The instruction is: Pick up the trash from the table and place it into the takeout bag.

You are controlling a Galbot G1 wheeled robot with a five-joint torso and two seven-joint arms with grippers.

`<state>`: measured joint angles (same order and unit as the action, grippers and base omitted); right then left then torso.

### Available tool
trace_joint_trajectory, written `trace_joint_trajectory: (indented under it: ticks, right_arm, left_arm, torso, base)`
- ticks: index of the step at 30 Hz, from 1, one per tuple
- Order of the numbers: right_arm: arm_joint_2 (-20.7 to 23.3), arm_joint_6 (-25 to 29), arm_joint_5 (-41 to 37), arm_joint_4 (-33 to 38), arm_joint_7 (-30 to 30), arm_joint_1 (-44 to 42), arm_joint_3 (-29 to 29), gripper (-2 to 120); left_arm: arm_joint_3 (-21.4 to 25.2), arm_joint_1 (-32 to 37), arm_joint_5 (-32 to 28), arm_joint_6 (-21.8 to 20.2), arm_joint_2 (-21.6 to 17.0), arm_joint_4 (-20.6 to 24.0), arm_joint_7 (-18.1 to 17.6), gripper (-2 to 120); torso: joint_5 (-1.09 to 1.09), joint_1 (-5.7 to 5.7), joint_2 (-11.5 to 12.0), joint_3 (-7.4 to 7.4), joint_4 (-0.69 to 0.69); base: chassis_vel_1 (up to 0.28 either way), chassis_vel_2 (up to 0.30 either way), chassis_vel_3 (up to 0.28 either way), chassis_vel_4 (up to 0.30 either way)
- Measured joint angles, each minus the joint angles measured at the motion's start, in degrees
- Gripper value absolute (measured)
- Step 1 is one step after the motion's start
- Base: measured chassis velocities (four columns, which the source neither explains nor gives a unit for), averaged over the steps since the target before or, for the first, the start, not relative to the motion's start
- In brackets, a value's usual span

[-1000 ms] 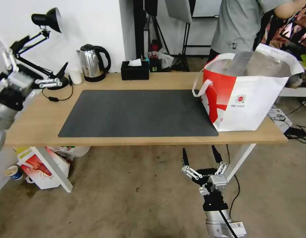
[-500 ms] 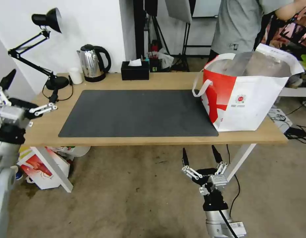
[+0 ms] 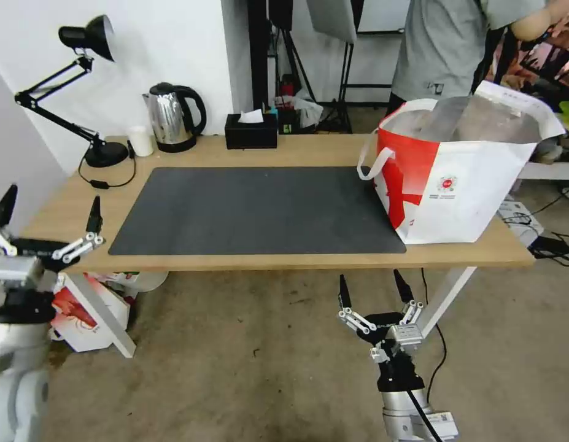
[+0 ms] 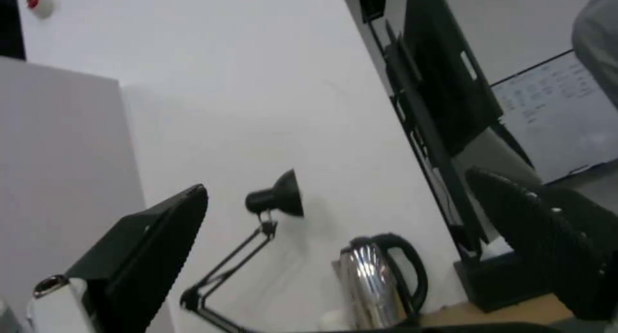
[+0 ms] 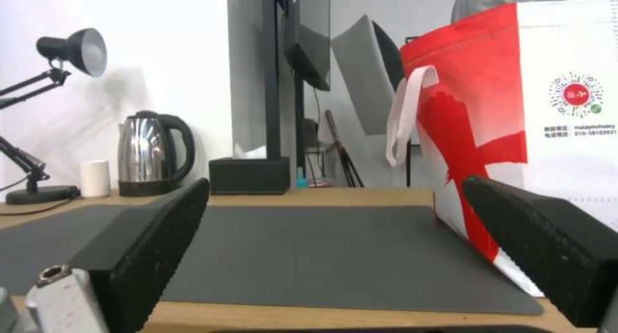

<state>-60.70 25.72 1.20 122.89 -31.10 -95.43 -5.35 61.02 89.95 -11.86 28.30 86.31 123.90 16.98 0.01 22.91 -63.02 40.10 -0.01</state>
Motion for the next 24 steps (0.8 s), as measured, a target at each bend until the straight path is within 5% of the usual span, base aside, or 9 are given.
trace_joint_trajectory:
  ticks: [7, 24]
  right_arm:
    - [0.00, 0.00, 0.00, 0.00, 0.00, 0.00, 0.00, 100]
    - [0.01, 0.00, 0.00, 0.00, 0.00, 0.00, 0.01, 100]
  left_arm:
    - [-1.57, 3.95, 0.79, 3.58, 5.01, -0.27, 0.27, 100]
    - [-11.19, 11.08, 0.65, 9.09, 5.15, -3.75, 1.41, 100]
  torso:
    - [0.00, 0.00, 0.00, 0.00, 0.01]
    - [-0.01, 0.00, 0.00, 0.00, 0.01]
  base:
    - [0.000, 0.000, 0.000, 0.000]
    - [0.000, 0.000, 0.000, 0.000]
